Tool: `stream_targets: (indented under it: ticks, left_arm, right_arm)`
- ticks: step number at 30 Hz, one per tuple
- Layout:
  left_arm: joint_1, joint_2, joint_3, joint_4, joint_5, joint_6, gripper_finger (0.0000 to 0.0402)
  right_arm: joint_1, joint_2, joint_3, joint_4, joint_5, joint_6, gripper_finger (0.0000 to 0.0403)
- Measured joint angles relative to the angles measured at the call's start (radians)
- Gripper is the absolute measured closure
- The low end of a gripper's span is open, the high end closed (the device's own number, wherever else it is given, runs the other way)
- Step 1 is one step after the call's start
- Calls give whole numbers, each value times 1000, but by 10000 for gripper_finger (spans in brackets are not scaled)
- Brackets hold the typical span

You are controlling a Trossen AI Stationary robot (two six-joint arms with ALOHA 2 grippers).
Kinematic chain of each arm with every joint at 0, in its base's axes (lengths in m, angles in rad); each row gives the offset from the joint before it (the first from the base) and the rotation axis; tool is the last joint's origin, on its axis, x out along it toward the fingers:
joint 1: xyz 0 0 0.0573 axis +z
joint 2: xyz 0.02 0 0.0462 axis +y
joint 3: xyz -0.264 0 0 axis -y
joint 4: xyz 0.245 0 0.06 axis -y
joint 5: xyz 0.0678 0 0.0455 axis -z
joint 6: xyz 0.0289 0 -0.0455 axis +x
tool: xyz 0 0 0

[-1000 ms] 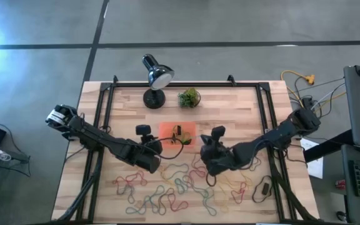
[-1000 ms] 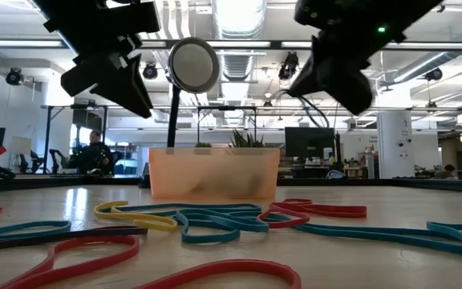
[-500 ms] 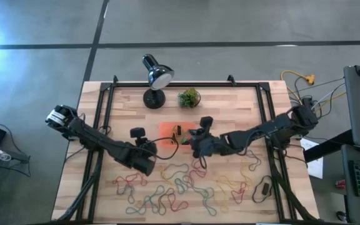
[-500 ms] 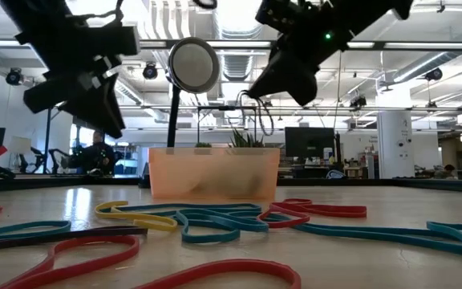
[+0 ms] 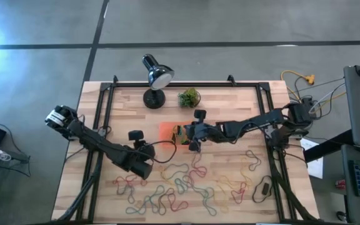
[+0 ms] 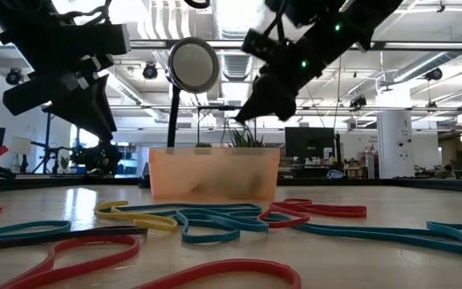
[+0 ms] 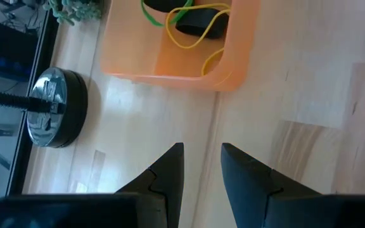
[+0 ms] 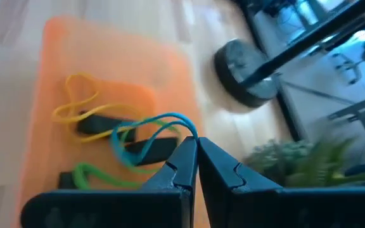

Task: Pick and place rubber bands into bin
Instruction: Put the blue rubberband into the orange bin, then put the red rubberband into the orange bin

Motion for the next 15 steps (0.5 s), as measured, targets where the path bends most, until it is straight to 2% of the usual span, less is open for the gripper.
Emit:
stream_targets:
  ticks: [7,15]
  left_arm:
    - [-8,-1,0,-1,1,-2,312]
    - [-9,-1,0,0,2,-3,312]
  right_arm:
    - [-5,59,-1,15,-2,-5,384]
    - [-4,50,-1,18,-10,3,315]
